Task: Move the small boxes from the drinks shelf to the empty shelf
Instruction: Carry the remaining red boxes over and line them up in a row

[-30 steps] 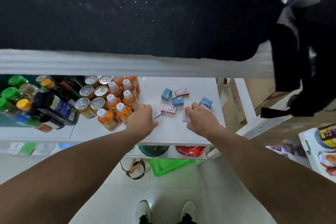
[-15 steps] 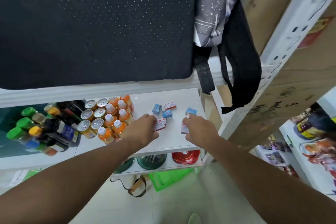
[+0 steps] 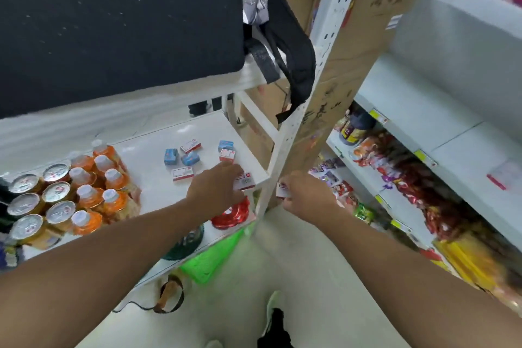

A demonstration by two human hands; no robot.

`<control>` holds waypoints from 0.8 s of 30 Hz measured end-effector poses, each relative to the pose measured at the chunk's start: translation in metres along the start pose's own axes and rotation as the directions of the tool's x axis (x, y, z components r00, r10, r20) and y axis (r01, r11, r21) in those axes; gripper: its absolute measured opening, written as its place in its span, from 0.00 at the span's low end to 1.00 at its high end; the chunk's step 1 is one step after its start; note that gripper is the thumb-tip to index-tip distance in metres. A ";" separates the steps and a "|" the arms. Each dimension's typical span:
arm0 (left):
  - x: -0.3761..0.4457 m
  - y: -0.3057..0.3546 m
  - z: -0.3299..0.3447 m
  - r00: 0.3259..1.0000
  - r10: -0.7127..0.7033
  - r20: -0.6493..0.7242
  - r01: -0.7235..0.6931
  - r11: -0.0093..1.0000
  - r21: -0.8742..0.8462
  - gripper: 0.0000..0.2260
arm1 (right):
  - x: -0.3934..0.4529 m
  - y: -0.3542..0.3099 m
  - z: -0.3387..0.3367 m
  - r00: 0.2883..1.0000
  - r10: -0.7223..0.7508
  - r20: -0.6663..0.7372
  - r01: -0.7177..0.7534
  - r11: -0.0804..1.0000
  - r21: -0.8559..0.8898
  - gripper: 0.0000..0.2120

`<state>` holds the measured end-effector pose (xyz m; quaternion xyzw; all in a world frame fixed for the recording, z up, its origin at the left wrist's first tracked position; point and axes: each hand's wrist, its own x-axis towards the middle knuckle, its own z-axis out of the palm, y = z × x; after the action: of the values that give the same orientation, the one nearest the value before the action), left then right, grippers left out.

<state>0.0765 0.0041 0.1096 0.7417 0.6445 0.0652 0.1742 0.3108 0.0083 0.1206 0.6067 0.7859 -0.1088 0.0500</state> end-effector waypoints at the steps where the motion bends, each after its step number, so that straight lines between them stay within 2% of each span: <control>1: -0.001 0.009 0.005 0.999 0.030 0.013 -0.030 0.999 -0.018 0.24 | -0.015 0.009 0.003 0.999 0.041 0.003 -0.041 0.999 -0.014 0.16; 4: 0.000 0.043 0.017 0.990 0.128 0.052 -0.124 0.989 -0.074 0.22 | -0.059 0.040 0.004 0.987 0.159 0.024 -0.158 0.987 -0.041 0.13; 8: 0.011 0.107 0.029 0.953 0.297 0.067 -0.294 0.954 -0.050 0.17 | -0.115 0.090 -0.010 0.948 0.319 -0.008 -0.320 0.947 -0.029 0.13; 10: 0.019 0.146 0.038 0.927 0.367 0.076 -0.366 0.930 -0.029 0.17 | -0.140 0.117 -0.016 0.925 0.380 -0.018 -0.380 0.925 0.000 0.15; 14: 0.027 0.224 0.056 0.876 0.469 0.107 -0.475 0.880 0.030 0.19 | -0.186 0.171 -0.016 0.880 0.474 -0.031 -0.473 0.880 0.039 0.09; 21: 0.026 0.351 0.084 0.788 0.586 0.188 -0.609 0.787 0.097 0.19 | -0.265 0.270 -0.010 0.800 0.594 -0.079 -0.587 0.804 0.099 0.19; 24: 0.025 0.398 0.095 0.766 0.610 0.201 -0.636 0.764 0.108 0.19 | -0.290 0.312 -0.004 0.784 0.614 -0.091 -0.602 0.788 0.129 0.18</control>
<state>0.4827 -0.0313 0.1544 0.9286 0.3483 0.0069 0.1280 0.6874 -0.1891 0.1512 0.8348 0.5441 -0.0843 0.0035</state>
